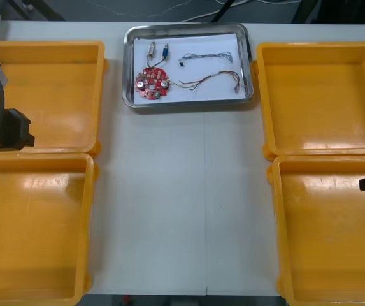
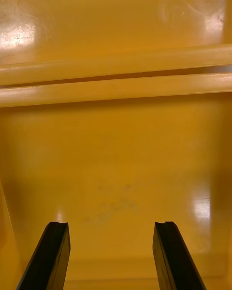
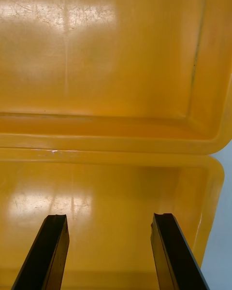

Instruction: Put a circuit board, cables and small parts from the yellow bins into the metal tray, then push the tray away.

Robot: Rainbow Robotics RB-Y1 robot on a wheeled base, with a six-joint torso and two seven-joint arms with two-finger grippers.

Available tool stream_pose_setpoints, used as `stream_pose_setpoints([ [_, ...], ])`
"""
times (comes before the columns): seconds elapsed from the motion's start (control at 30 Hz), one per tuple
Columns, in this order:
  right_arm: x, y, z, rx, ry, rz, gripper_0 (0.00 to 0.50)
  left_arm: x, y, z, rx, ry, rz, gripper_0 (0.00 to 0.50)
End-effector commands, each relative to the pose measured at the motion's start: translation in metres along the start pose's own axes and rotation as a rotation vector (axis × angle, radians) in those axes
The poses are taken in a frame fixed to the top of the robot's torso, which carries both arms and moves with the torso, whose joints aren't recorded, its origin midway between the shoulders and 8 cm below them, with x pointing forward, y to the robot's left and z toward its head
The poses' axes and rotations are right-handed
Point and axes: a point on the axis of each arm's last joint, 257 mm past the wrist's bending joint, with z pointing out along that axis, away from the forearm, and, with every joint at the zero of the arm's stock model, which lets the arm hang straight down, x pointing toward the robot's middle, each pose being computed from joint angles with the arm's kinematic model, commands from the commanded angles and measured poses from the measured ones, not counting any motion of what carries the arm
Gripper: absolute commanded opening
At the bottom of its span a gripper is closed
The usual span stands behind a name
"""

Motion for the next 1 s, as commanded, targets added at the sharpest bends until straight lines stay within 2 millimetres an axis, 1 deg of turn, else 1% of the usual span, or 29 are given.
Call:
stream_pose_setpoints([
  [0.03, 0.0001, 0.0054, -0.0041, -0.012, -0.021, -0.051, 0.5, -0.0082, 0.0211, -0.0122, -0.053, -0.03, 0.066, 0.5],
  [1.0, 0.0001, 0.0054, -0.0041, -0.012, -0.021, -0.051, 0.5, -0.0082, 0.0211, -0.0122, -0.053, -0.03, 0.066, 0.5],
])
